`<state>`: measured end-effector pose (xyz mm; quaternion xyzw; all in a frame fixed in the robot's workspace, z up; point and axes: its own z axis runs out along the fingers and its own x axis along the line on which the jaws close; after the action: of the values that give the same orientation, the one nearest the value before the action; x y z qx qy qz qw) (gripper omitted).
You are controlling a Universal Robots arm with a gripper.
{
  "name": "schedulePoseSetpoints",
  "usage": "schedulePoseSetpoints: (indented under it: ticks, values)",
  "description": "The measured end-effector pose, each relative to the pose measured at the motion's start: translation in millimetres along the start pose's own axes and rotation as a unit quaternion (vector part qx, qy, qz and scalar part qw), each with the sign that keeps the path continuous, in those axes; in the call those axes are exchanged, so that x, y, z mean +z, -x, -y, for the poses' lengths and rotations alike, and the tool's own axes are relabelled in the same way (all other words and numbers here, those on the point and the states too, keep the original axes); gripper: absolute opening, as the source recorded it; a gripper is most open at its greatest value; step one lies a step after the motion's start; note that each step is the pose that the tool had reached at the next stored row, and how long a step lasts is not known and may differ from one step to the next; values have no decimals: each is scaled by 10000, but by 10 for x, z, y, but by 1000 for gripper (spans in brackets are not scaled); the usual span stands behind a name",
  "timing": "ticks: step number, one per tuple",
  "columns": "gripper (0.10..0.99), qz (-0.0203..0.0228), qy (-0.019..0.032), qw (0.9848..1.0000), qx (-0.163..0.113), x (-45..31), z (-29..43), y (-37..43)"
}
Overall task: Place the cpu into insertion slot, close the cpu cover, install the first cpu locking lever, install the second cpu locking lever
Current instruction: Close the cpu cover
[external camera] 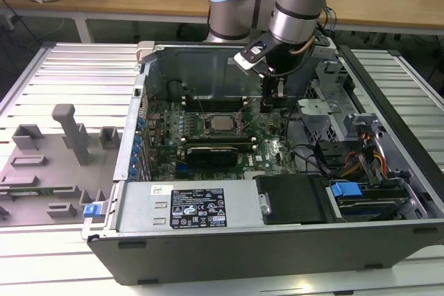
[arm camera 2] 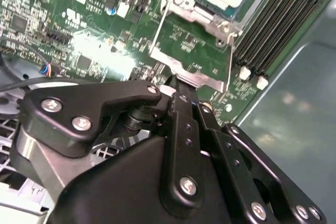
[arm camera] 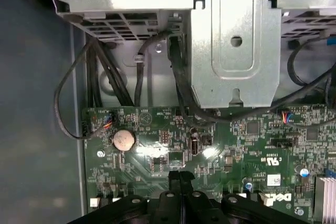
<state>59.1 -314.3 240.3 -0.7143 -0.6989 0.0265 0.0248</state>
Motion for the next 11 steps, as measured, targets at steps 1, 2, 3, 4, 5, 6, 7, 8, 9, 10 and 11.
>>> schedulePoseSetpoints:
  ticks: [1,2,3,4,5,6,7,8,9,10,11]
  values:
    - [106,0,7,10000,1,2,30,1]
    - [106,0,15,10000,1,4,60,1]
    - [106,0,30,10000,0,7,102,2]
    - [106,-1,42,10000,1,10,134,3]
    - [106,-1,56,10000,0,13,171,4]
    - [106,-2,65,10000,1,15,198,4]
    - [106,-2,94,10000,1,20,283,6]
    - [106,-3,124,9999,1,26,368,8]
    - [106,-3,153,9999,1,32,448,10]
    - [106,-3,169,9999,2,35,490,11]
    - [106,-4,178,9998,1,37,512,11]
